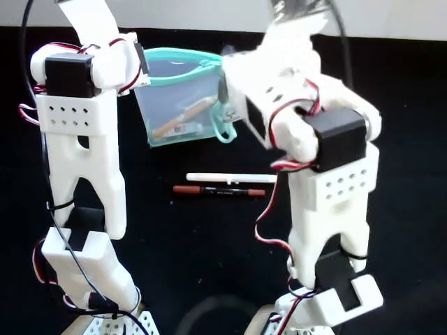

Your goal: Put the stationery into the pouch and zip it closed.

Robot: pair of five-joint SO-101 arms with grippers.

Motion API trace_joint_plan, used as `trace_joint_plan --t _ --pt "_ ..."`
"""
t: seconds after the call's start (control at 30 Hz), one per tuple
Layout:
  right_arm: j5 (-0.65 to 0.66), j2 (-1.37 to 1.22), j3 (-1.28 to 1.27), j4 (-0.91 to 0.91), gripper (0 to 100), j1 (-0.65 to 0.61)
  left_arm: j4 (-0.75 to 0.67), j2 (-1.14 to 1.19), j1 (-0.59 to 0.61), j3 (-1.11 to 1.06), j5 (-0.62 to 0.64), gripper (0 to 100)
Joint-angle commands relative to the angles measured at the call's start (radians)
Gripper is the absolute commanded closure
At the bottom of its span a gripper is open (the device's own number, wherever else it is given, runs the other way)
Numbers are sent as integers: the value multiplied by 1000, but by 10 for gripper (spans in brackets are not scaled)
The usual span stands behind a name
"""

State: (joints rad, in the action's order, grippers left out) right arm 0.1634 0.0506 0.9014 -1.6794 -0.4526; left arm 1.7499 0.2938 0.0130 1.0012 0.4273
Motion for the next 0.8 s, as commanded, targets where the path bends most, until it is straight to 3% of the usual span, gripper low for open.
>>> trace_joint_plan --t 0.0,0.1,0.3,0.53,0.77 --pt "301 39 -130 -85 728 1 -5 4 10 -13 -9 993" --pt "439 30 -308 -85 728 -120 -5 4 10 -13 -9 993" --pt "500 35 -776 28 728 -320 -5 4 10 -13 -9 993" --pt "620 27 -1279 568 728 -251 0 4 10 -13 -9 993" --pt "677 24 -1460 863 728 -288 0 4 7 -13 -9 993"
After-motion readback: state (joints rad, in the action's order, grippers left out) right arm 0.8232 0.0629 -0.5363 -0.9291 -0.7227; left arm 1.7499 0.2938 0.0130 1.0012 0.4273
